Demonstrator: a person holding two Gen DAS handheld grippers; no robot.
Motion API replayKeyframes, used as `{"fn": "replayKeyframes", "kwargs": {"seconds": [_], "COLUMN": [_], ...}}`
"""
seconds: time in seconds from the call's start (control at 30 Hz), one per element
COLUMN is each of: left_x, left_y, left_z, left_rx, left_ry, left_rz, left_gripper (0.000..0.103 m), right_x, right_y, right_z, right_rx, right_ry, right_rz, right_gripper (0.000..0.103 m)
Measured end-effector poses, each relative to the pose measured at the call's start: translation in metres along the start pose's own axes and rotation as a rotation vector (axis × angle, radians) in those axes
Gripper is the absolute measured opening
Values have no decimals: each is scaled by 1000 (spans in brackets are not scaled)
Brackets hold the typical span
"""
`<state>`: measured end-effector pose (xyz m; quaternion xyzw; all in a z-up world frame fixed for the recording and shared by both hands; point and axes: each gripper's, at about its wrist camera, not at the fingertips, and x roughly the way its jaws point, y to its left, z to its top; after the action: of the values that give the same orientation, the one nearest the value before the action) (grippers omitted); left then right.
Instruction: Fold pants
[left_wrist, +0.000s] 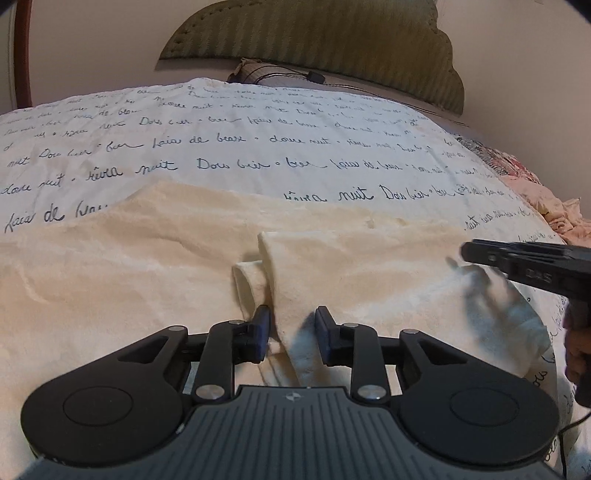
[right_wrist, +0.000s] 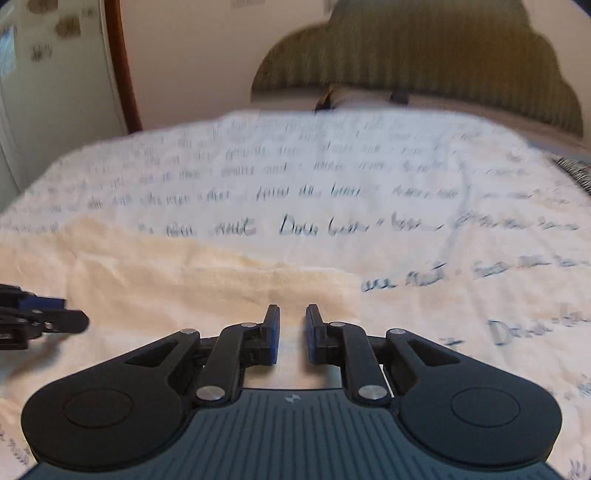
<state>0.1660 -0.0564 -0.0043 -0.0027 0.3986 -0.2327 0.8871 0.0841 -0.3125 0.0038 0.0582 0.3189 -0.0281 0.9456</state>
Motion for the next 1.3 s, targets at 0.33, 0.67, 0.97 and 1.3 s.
{"fn": "replayKeyframes", "kwargs": {"seconds": [0.33,0.67,0.97,1.3], "left_x": [19,0,-30,-103], "left_y": [-36,-43,-31,70], "left_z": [26,-6,-23,-57], "left_rx": [39,114,145,-24], "left_ry": [-4,-70,-125,-188], "left_rz": [-59,20,87,387], "left_gripper": [37,69,79,87], "right_x": [-33,-66,-60,-42], "right_y": [19,45,76,142], "right_z": [-55,-60,-61,-50], "right_rx": [-47,-96,-145,-207], "right_ry": [12,-67,-54,-66], "right_rz": [40,15,-3,182], "right_gripper": [15,17,19,25]}}
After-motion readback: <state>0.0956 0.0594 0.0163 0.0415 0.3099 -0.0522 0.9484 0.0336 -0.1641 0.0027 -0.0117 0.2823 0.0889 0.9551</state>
